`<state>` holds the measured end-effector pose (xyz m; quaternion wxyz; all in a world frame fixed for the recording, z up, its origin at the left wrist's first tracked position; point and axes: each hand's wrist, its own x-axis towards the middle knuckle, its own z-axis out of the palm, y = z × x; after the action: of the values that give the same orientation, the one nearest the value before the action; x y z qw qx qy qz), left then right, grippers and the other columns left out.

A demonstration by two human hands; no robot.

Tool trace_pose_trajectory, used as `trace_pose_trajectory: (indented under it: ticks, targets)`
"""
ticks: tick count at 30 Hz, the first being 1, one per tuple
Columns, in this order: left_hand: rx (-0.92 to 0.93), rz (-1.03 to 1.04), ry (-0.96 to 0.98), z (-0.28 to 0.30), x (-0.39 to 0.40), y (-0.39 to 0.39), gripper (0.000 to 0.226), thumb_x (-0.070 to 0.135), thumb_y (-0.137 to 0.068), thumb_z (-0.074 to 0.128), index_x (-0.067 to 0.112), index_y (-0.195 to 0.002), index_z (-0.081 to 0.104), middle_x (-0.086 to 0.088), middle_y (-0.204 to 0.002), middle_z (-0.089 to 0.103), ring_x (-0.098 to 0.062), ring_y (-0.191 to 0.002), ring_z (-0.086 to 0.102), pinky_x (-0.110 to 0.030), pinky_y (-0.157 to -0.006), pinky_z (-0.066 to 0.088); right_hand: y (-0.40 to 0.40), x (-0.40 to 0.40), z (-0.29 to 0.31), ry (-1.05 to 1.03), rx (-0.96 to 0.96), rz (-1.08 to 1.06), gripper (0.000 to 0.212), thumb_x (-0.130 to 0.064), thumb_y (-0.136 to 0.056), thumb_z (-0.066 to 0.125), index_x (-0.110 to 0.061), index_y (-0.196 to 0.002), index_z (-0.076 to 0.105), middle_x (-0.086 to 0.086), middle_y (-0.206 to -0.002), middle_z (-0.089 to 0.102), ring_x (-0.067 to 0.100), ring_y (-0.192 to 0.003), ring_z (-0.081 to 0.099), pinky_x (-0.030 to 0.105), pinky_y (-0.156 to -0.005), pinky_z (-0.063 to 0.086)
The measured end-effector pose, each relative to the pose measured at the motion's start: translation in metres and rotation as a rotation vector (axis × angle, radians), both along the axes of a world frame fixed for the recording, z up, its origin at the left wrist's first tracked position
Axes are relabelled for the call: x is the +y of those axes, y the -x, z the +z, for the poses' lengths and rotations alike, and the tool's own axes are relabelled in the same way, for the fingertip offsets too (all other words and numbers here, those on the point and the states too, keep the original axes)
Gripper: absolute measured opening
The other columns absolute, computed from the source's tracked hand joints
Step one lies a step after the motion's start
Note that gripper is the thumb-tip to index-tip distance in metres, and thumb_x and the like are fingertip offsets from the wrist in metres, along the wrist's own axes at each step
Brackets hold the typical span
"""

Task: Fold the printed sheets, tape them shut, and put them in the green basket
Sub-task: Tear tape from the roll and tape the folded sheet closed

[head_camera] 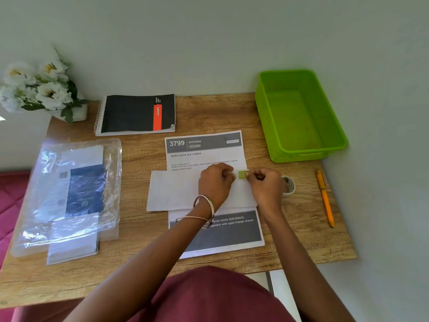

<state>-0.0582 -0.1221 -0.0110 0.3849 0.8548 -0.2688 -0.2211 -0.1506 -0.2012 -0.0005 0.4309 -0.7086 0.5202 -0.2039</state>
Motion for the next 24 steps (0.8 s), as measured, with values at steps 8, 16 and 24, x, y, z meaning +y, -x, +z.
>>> trace_pose_trajectory:
  ticks: [8,16,24]
  targets:
    - [0.085,0.172,-0.052,-0.004,-0.014,0.006,0.014,0.033,-0.080,0.069,0.022,-0.087,0.063,0.003,-0.078,0.065,-0.015,-0.076,0.061,-0.030,-0.068,0.049,-0.002,-0.009,0.000,-0.001,0.040,-0.015,0.022,-0.008,-0.080,0.073,-0.008,-0.098,0.060,-0.013,-0.067,0.054,-0.003,-0.060,0.052,0.021,-0.058,0.046]
    - [0.060,0.198,-0.168,-0.005,-0.026,0.006,0.022,0.042,-0.076,0.070,0.026,-0.084,0.058,0.003,-0.081,0.063,-0.016,-0.076,0.060,-0.033,-0.070,0.049,-0.005,-0.018,-0.003,0.041,0.124,0.067,0.034,-0.011,-0.081,0.073,-0.007,-0.107,0.053,-0.005,-0.068,0.058,0.010,-0.063,0.055,0.019,-0.053,0.035]
    - [0.030,0.199,-0.195,-0.007,-0.027,0.006,0.020,0.040,-0.076,0.071,0.027,-0.086,0.058,0.004,-0.084,0.061,-0.016,-0.076,0.058,-0.031,-0.068,0.046,-0.009,-0.023,-0.005,0.066,0.204,0.126,0.044,-0.012,-0.080,0.074,-0.006,-0.114,0.048,0.011,-0.080,0.066,0.023,-0.074,0.063,0.024,-0.062,0.037]
